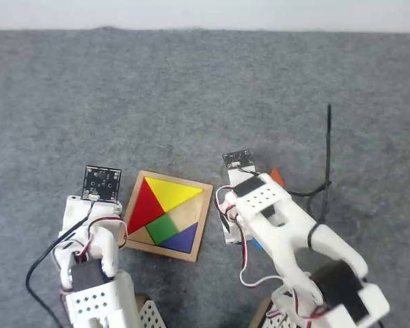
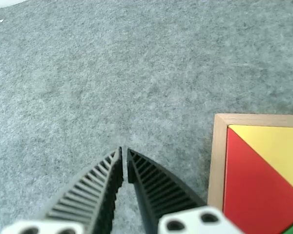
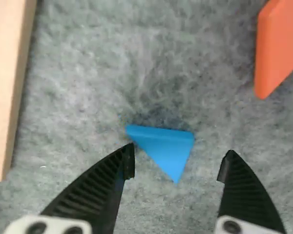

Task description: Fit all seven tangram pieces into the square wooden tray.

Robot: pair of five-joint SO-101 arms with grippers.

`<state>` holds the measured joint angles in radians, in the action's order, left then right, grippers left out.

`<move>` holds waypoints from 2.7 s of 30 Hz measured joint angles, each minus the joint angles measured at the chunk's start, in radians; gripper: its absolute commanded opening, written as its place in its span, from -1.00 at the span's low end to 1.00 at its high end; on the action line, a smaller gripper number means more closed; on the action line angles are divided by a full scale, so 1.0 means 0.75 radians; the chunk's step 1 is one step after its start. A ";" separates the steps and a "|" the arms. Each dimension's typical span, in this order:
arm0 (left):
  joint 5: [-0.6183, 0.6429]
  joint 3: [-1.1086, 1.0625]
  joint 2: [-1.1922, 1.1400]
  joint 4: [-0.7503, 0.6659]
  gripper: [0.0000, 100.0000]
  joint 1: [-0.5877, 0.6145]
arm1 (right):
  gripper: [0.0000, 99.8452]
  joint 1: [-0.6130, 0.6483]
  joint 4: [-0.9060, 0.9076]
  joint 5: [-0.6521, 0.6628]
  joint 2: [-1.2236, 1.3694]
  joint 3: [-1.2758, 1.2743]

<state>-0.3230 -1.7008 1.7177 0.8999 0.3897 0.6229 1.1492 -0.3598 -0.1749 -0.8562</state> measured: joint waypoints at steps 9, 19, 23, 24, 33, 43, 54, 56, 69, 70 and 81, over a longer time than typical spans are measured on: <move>0.000 0.002 0.000 0.000 -0.97 0.000 | -0.84 -0.008 -0.031 0.023 0.070 0.006; 0.000 0.002 0.000 0.000 -0.97 0.000 | -0.85 -0.010 -0.004 0.270 0.035 0.002; 0.000 0.002 0.000 0.000 -0.97 0.000 | -0.85 -0.006 0.000 0.499 0.035 0.002; 0.000 0.002 0.000 0.000 -0.97 0.000 | -0.85 -0.006 0.000 0.577 0.035 0.002; 0.000 0.002 0.000 0.000 -0.97 0.000 | -0.85 -0.221 -0.176 1.291 0.035 -0.002; 0.000 0.002 0.000 0.000 -0.97 0.000 | -0.84 -0.317 -0.295 1.915 0.027 0.000; 0.000 0.002 0.000 0.000 -0.97 0.000 | -0.84 -0.340 -0.170 1.729 -0.321 0.055; 0.000 0.002 0.000 0.000 -0.97 0.000 | -0.84 -0.340 -0.178 1.534 -0.393 0.055; 0.000 0.002 0.000 0.000 -0.97 0.000 | -0.51 -0.102 -0.172 0.162 -0.350 0.008; 0.000 0.002 0.000 0.000 -0.97 0.000 | -0.49 -0.092 -0.174 0.049 -0.319 0.008; 0.000 0.002 0.000 0.000 -0.97 0.000 | -0.47 -0.180 -0.299 -0.413 -0.145 0.008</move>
<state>-0.3230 -1.6993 1.7177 0.8999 0.3897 0.4879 0.9252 -0.6697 -0.2839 -0.8500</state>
